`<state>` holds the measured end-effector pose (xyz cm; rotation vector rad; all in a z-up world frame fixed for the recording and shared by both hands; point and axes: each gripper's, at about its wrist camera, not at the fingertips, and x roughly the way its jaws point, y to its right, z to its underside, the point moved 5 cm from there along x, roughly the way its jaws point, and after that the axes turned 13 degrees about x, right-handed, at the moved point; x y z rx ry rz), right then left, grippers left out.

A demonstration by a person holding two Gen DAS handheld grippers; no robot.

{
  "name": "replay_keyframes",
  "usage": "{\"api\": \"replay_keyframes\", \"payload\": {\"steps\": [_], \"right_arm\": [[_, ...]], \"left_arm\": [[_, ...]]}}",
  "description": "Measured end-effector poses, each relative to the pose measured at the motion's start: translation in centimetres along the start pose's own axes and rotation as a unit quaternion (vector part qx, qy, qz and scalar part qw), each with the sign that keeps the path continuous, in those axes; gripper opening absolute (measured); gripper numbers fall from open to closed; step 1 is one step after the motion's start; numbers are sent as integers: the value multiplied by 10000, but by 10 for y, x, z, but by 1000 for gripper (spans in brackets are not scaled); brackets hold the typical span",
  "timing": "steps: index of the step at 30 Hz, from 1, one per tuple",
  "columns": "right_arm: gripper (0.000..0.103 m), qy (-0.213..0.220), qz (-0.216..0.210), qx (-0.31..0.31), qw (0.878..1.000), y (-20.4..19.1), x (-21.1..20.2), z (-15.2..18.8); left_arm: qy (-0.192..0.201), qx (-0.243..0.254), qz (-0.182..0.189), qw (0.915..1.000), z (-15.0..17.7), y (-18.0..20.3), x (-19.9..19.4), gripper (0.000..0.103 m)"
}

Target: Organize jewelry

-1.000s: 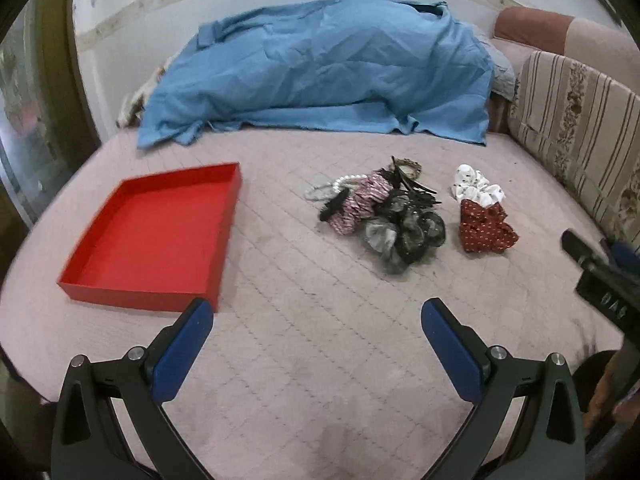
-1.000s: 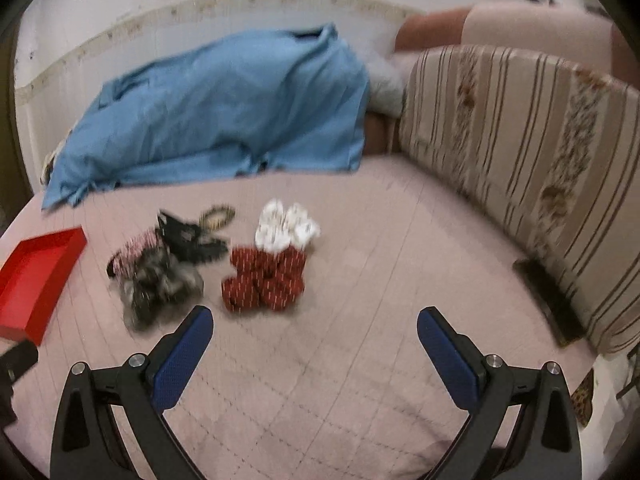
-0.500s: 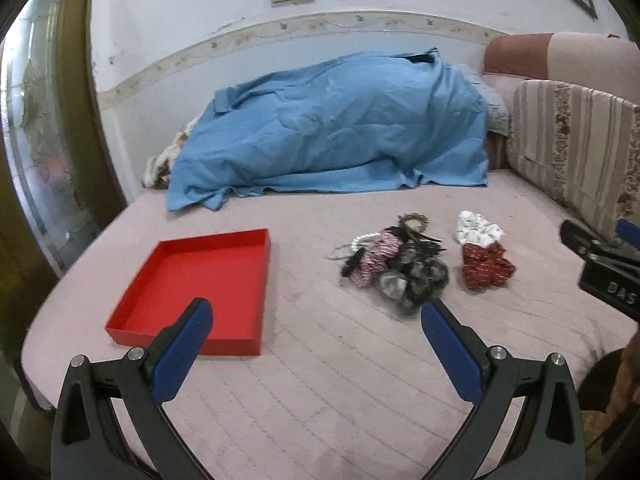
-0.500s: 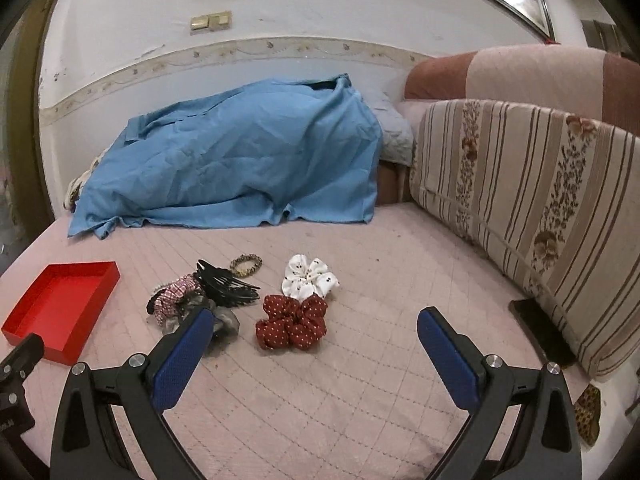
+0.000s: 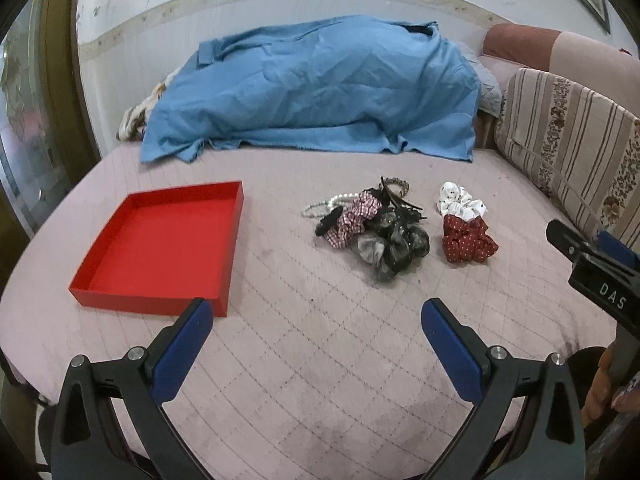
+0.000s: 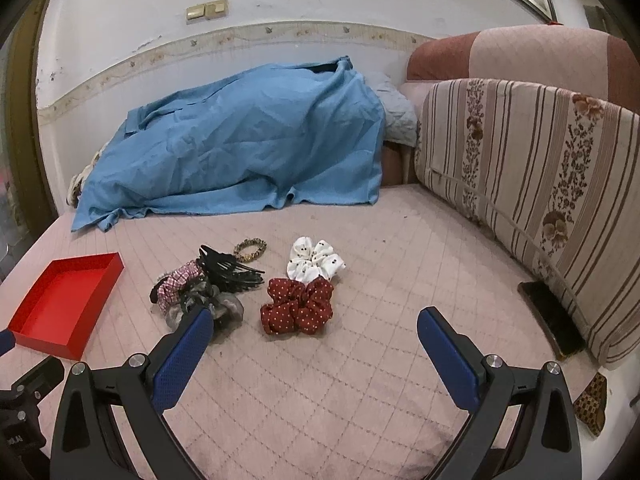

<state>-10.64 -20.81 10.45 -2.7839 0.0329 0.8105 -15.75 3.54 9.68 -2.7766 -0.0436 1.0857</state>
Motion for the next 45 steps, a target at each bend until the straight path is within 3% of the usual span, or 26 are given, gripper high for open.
{"api": "replay_keyframes", "payload": {"steps": [13,36,45], "right_arm": [[103,-328,32,-101,9994,-3,20,14],[103,-707,10,-107,9974,-1,46,31],[103,-819,-31,-117,9966,4,59,30]], "left_arm": [[-305,-294,206,9989,9,-7,20,103],[-749,-157,228,9968,17,-4,49,103],[-791,-338,90,9962,1,-36,64,103]]}}
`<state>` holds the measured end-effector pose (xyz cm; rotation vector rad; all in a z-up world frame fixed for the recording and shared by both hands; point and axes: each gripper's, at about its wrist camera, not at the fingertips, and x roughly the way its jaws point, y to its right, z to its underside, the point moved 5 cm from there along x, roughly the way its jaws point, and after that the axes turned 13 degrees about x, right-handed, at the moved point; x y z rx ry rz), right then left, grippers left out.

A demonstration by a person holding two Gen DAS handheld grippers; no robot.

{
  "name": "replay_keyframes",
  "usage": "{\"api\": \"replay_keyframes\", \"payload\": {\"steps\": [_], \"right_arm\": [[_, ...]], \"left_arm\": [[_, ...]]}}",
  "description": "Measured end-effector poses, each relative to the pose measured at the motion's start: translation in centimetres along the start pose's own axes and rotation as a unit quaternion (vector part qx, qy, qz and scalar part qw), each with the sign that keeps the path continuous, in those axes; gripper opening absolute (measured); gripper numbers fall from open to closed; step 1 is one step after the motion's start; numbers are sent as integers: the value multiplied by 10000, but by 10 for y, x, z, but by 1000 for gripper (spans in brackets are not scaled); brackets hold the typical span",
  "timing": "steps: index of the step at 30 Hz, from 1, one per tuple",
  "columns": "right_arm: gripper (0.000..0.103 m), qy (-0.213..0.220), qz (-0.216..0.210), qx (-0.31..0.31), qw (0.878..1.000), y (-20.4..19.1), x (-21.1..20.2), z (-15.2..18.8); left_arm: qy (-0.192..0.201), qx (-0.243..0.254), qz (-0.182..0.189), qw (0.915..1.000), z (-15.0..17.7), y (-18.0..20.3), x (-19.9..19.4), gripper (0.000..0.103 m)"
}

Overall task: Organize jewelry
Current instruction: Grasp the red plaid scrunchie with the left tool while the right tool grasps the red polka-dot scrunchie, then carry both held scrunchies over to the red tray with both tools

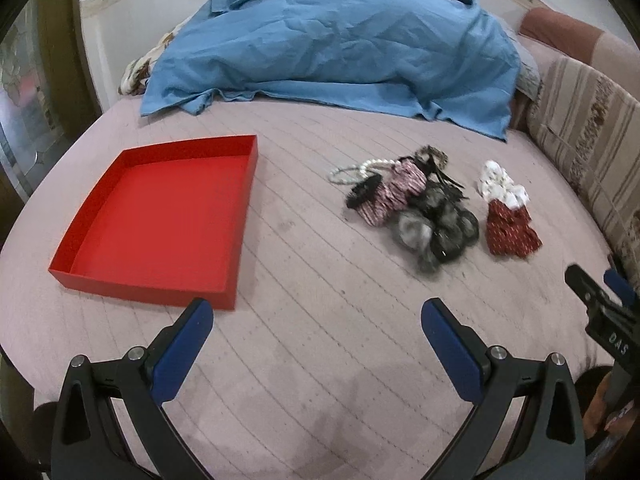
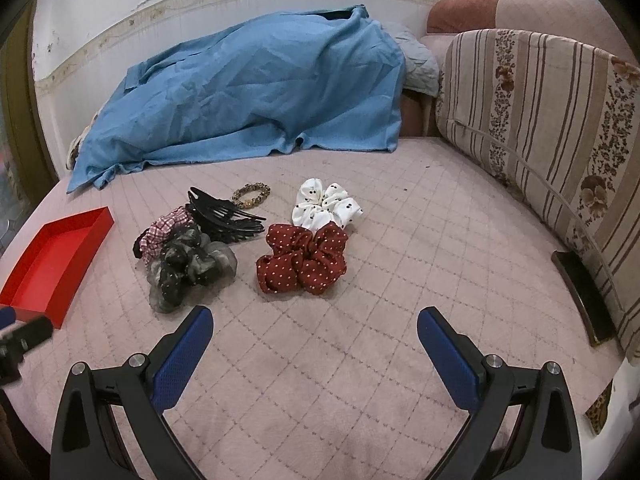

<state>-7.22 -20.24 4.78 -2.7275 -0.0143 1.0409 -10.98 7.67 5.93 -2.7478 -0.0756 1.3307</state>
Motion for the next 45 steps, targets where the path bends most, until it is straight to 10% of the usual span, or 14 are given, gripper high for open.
{"api": "replay_keyframes", "payload": {"steps": [4,9,28,30,32,34,45], "right_arm": [[102,-89,-44,36,9999,5,10,-7],[95,-209,-167,48,9996,7,28,-20],[76,-1013,-371,463,9931,15,127,-40],[74,-1043,-362,499,9926,16,130,-39],[60,-1060,-367,525,9923,17,132,-39],[17,-1157,-453,519,9909,16,135,-37],[7,-1006,-769,604,9901,6,91,-41]], "left_arm": [[-35,89,408,9991,-18,-2,8,102],[-208,200,1138,9931,-50,14,30,57],[-854,97,1884,9783,-124,50,165,56],[-859,53,1952,9770,-123,50,168,33],[-922,-4,2018,9751,-121,49,169,12],[-841,-115,2054,9750,-121,47,163,9],[-156,-365,2567,9657,-123,25,71,7]]}}
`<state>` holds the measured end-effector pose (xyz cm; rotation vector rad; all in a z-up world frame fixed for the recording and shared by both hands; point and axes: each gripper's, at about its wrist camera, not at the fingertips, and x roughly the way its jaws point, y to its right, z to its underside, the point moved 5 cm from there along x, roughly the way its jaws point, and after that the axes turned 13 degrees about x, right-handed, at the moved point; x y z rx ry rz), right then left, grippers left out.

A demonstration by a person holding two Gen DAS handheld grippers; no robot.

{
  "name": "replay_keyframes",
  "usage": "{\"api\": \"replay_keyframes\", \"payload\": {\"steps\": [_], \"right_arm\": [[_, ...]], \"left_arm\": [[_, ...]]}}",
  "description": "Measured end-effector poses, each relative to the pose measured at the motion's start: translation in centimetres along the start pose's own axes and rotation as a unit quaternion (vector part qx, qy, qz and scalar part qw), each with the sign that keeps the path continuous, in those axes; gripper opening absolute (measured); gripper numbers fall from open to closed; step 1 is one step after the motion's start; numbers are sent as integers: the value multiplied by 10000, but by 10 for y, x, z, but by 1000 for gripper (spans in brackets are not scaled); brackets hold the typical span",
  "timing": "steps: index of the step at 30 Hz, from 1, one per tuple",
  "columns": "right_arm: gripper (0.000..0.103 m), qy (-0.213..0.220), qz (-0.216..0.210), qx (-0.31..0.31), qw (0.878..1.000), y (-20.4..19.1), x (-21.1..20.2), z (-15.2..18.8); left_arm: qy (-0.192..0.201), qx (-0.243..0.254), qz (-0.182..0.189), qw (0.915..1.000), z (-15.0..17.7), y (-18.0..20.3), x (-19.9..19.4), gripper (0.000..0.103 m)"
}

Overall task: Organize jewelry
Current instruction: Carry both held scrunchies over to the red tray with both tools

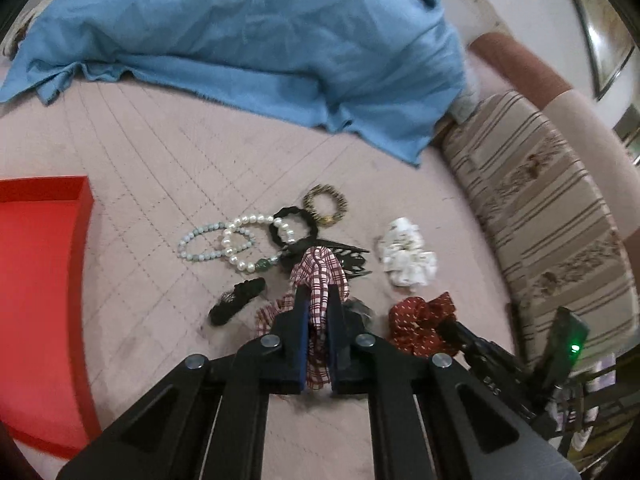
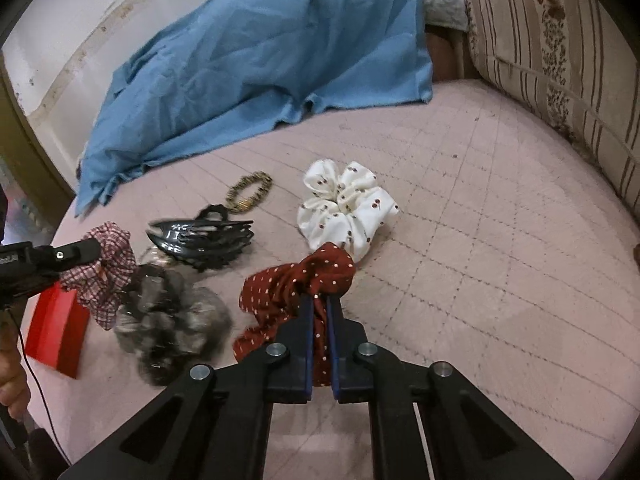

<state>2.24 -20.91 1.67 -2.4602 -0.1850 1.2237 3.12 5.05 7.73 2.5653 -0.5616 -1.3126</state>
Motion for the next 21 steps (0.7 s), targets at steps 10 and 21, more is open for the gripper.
{"api": "replay_keyframes", "payload": {"steps": [10,21], "right_arm": [[7,265,-409,-453,9978,-61,-56,-2],[7,-355,-1015,-1369,9847,-194,-24,26]], "left_arm": [[690,-632,-2,9956,19,-55,-88,7],[1013,-1452,-490,9830,30,-179,-126,7]]}}
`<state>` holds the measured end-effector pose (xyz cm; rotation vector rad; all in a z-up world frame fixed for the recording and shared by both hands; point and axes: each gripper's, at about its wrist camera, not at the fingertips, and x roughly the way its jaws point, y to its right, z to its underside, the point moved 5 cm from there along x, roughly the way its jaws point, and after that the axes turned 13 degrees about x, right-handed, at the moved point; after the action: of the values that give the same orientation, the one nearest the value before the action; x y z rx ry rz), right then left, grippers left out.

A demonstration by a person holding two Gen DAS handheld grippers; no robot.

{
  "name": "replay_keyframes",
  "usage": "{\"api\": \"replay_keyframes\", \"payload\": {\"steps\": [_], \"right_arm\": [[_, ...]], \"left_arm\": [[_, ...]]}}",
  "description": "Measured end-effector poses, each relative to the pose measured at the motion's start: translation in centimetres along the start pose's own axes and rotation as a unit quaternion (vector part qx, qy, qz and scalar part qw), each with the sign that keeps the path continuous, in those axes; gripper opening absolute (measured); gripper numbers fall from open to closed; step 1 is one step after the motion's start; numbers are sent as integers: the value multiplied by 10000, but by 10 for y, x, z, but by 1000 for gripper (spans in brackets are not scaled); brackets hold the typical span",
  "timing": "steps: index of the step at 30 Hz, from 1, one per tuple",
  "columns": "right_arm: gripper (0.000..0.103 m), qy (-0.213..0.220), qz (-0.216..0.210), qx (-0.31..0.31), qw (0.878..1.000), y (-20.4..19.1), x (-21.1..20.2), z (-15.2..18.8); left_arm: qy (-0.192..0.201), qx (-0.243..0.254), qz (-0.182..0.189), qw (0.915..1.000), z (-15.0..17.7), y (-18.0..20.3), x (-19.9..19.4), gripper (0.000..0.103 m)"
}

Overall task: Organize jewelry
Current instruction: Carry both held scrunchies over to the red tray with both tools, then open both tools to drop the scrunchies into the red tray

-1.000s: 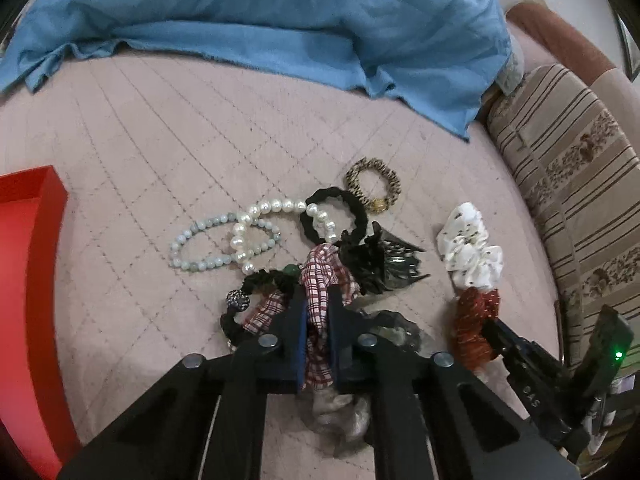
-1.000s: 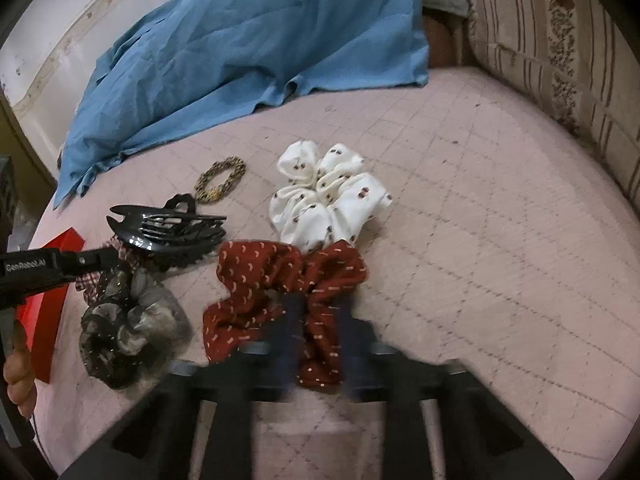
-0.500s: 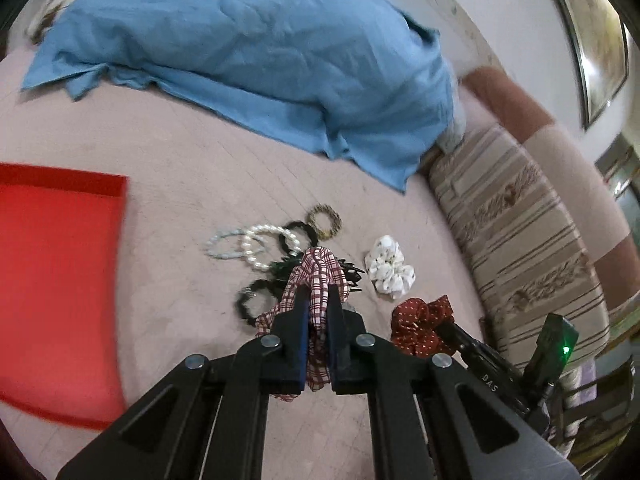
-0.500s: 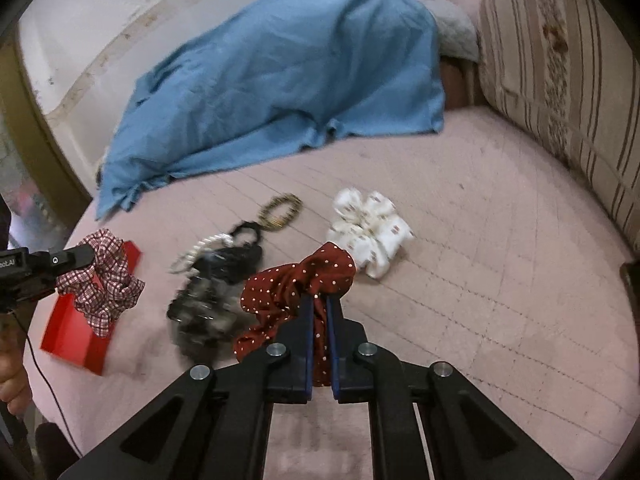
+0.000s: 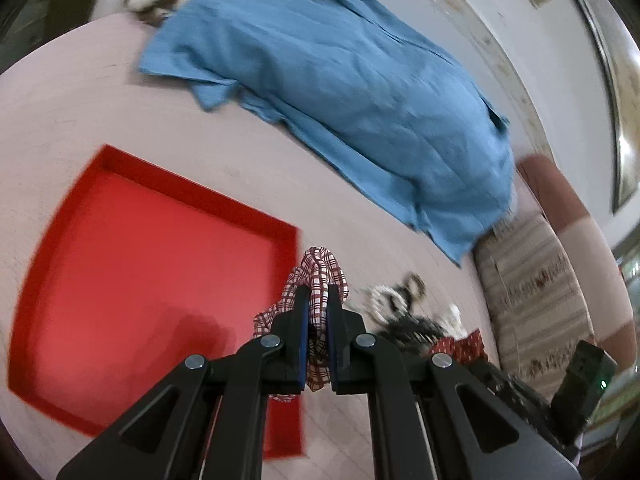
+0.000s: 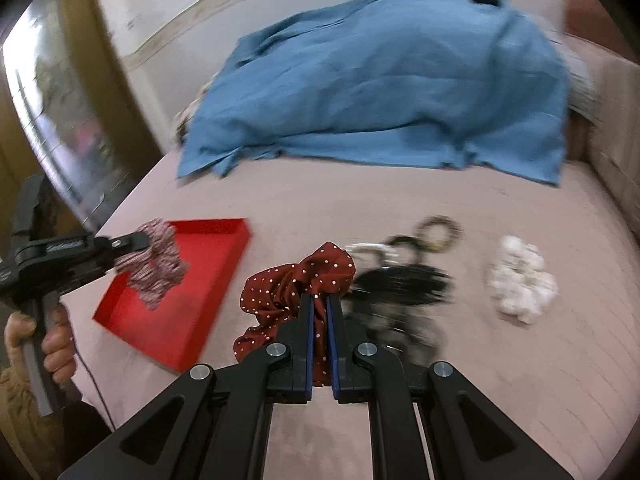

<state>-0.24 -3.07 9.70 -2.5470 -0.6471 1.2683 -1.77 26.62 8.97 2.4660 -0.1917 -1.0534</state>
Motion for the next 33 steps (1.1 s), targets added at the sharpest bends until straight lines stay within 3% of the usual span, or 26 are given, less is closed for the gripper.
{"api": "replay_keyframes", "payload": {"steps": [5,8,14,23,25,27,29,33], "right_arm": [[7,-291,-343,-322,9985,-66,48,-12],[7,-392,-422,-499,9971,-97,77,-15],[7,-705,-557,-558,9944,-140,144,-20],[7,-1026,-565,-594,9913,-169,203,-15],[7,-1080,-555,-607,9907,-172,211,-12],[9,-1097,-524,-682,9902,-175,215,-8],[10,-1070,-504,-715,9904,-176,215,-8],[39,-961,-484,-751,9914,-176,208,-10]], "left_arm": [[74,-339,-373,9987,-18,-59,7,7],[43,-364,-856,9957,-27,-90,11,7],[44,-406,-1383,9895,-36,-123,14,7],[184,-652,-1172,9908,-37,-138,11,7],[246,-766,-1175,9898,-36,-142,9,14],[292,-834,-1191,9890,-36,-144,6,34],[375,-864,-1179,9885,-37,-144,2,47],[571,-812,-1017,9899,-42,-136,-7,54]]}}
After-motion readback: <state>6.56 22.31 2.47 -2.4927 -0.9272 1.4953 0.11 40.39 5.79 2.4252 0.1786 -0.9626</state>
